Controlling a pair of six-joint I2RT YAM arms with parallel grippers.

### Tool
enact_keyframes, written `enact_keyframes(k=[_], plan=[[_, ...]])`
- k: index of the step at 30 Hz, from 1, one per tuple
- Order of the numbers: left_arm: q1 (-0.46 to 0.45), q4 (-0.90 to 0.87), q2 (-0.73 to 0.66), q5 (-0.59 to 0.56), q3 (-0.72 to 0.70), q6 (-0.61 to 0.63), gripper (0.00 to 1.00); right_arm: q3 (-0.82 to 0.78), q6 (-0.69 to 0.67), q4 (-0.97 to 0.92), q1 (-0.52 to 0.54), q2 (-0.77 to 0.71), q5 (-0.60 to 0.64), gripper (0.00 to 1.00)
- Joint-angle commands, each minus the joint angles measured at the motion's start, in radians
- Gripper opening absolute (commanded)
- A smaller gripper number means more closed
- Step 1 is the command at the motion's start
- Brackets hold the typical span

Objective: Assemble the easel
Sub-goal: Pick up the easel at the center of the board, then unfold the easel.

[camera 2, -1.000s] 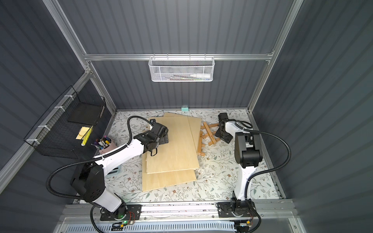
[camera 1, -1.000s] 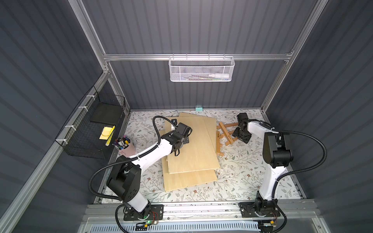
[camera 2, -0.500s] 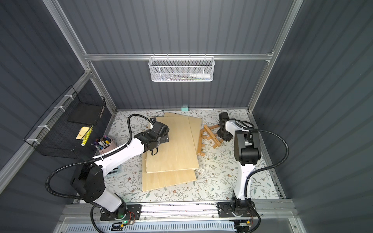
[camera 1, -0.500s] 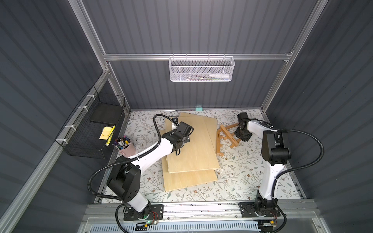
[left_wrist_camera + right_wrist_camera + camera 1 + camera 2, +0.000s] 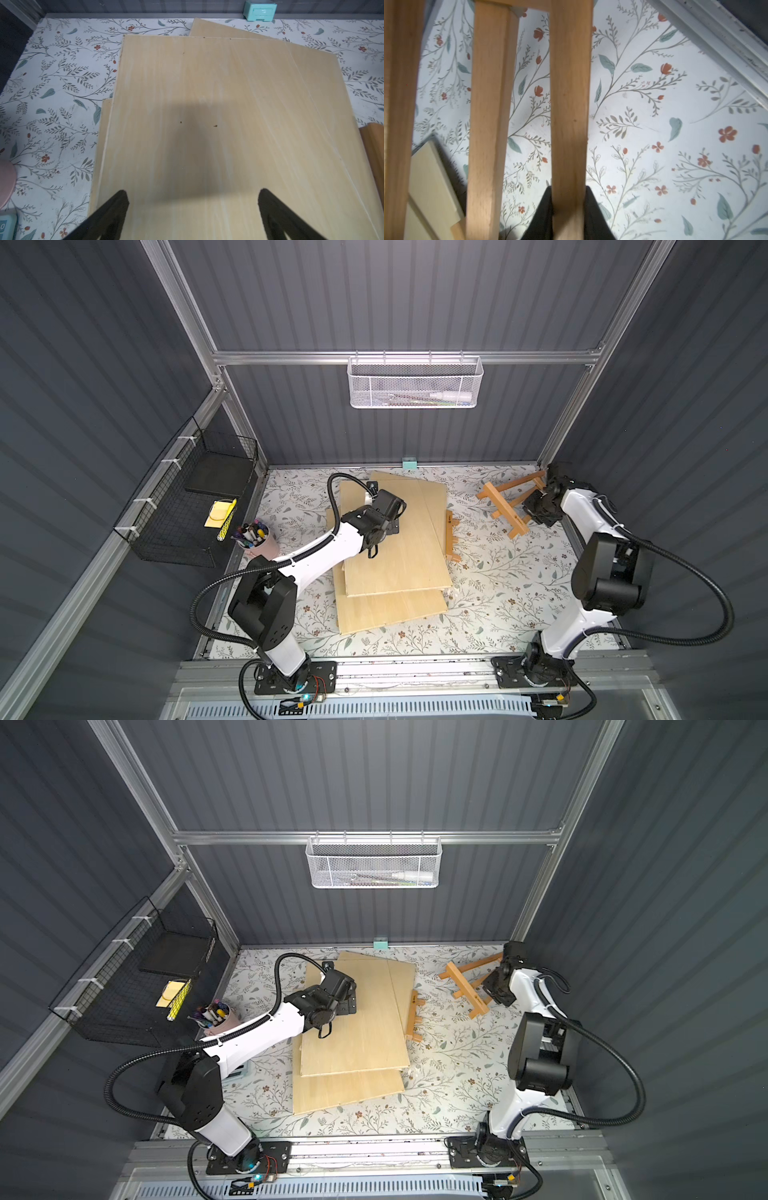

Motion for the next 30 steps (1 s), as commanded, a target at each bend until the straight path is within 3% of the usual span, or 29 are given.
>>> enact_keyframes(k=[1,4,7,12,16,20,23,30], plan=[[-0.019,0.078,0.002,0.136,0.032,0.099,0.99,0.012,-0.051,-0.067,0.002,-0.058,-0.116,0.09],[-0.025,0.253,-0.035,0.422,-0.023,0.158,0.99,-0.01,-0.042,-0.044,0.002,-0.09,-0.226,0.09],[-0.027,0.46,-0.054,0.703,-0.084,0.141,0.99,-0.024,-0.013,-0.008,0.015,-0.109,-0.35,0.07],[-0.034,0.649,0.002,0.893,-0.099,0.054,1.0,-0.05,0.035,0.062,0.092,-0.161,-0.373,0.07],[-0.036,0.788,0.032,0.949,-0.098,0.002,0.99,-0.066,0.075,0.106,0.167,-0.194,-0.364,0.07],[-0.039,0.802,0.074,1.014,-0.049,-0.002,0.99,-0.082,0.131,0.128,0.215,-0.216,-0.344,0.06],[-0.04,0.82,0.081,1.016,-0.058,-0.01,0.99,-0.111,0.189,0.183,0.23,-0.233,-0.367,0.06],[-0.039,0.864,0.076,0.978,-0.084,-0.027,0.99,-0.087,0.18,0.157,0.273,-0.226,-0.396,0.06]])
